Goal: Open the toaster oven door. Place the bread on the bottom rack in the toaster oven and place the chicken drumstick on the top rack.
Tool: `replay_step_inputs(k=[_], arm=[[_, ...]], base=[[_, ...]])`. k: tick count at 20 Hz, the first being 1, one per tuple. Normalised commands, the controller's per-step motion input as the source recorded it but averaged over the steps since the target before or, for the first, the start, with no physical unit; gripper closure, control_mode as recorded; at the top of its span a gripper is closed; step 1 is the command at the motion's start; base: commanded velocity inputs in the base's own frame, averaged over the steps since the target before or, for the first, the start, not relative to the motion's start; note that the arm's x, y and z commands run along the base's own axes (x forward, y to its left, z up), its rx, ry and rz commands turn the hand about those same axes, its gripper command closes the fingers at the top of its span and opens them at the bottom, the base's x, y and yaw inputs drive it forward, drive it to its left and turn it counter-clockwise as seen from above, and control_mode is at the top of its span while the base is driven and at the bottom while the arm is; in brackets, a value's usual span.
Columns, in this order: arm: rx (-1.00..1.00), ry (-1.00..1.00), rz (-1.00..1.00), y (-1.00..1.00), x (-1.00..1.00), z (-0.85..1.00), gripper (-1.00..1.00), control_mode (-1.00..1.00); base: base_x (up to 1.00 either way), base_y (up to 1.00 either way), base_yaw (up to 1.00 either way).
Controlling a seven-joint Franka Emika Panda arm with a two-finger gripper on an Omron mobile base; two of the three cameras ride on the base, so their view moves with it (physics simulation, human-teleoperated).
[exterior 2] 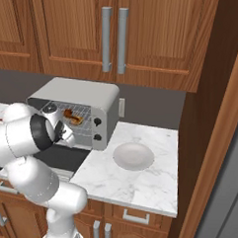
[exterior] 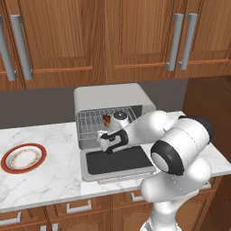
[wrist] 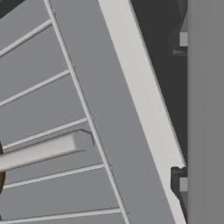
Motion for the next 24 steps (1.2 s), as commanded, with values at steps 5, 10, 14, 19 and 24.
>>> replay_step_inputs(k=[5,10,14,19,24], arm=[[0.03,0.0,-0.07,0.0,0.37,0.0,-1.0,-1.0],[0.01,0.0,-0.07,0.0,0.35,0.0,-1.0,-1.0],[0.01,0.0,-0.08,0.0,0.38,0.0,-1.0,-1.0],[0.02,0.0,-0.08,0.0,0.16,0.14,-1.0,-1.0],[0.08,0.0,-0.02,0.0,-0.74,0.59,-1.0,-1.0]], base=[[0.0,0.0,0.0],[0.0,0.0,0.0],[0.0,0.0,0.0],[0.0,0.0,0.0],[0.0,0.0,0.0]])
